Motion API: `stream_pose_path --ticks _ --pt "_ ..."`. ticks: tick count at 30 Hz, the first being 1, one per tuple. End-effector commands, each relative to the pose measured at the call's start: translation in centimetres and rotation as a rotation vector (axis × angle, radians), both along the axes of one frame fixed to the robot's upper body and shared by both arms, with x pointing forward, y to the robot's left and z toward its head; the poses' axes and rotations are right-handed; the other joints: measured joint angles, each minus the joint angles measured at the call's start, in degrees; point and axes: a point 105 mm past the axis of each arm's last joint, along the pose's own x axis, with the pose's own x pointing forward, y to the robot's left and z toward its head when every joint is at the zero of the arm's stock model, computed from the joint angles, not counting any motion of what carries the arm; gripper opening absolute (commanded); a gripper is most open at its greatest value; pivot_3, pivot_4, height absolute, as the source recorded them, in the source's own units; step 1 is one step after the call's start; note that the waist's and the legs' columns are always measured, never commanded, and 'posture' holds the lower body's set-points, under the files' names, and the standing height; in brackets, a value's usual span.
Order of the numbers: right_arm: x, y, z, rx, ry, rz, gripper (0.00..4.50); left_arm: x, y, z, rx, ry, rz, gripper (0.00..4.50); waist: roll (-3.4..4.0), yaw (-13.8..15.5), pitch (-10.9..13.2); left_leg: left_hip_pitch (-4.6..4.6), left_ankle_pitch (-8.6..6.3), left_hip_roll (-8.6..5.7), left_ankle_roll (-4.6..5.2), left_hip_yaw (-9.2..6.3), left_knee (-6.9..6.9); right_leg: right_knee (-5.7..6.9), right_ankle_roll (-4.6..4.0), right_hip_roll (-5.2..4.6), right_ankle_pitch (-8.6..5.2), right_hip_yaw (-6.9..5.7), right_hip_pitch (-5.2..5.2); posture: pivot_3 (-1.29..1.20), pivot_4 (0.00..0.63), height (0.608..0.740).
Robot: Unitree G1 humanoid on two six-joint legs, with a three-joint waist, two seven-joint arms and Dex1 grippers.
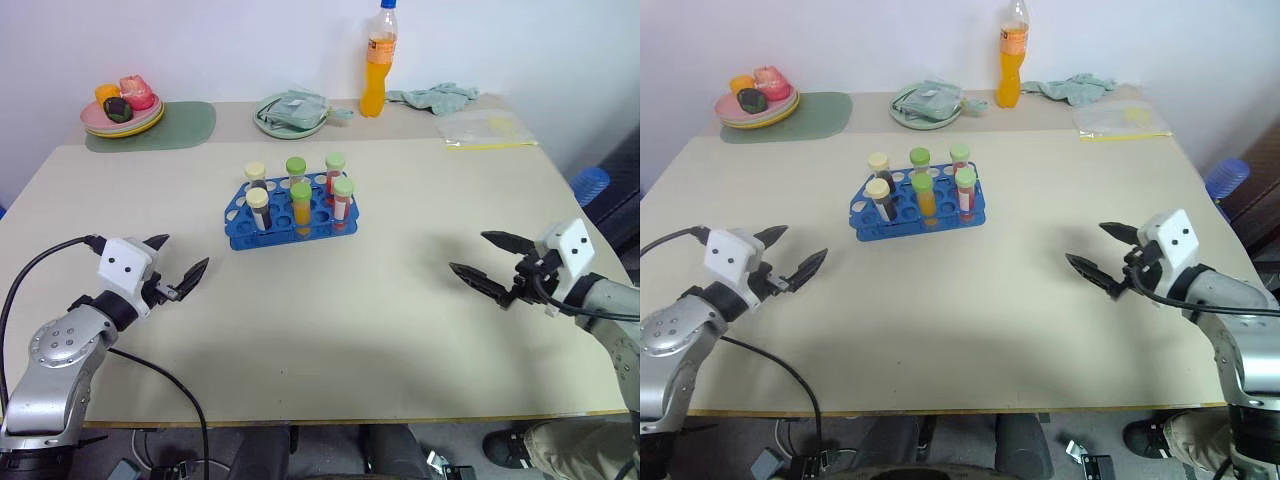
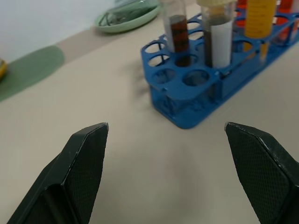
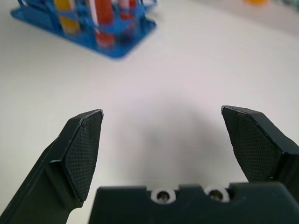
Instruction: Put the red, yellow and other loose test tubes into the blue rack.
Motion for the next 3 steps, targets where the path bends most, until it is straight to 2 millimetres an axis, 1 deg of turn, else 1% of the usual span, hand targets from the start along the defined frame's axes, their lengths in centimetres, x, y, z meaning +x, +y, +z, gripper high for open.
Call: stream_pose_path --ticks 1,3 --pt "0.07 -0.10 1.22 -0.017 -0.059 0.006 4.50 0.00 0.10 0.70 -0.012 -0.028 0.000 4.10 0.01 -0.03 0.00 0.00 0.00 0.00 0.00 0.01 0.00 0.00 0.00 0.00 0.00 0.00 -0.01 0.00 0.150 0.740" --pt "0.18 0.09 1.22 -0.019 -0.064 0.015 4.50 0.04 -0.24 0.68 -0.032 -0.031 0.005 4.10 0.01 0.00 0.00 0.00 0.00 0.01 0.00 0.01 0.00 0.00 0.00 0.00 0.00 0.01 -0.01 0.00 0.150 0.740"
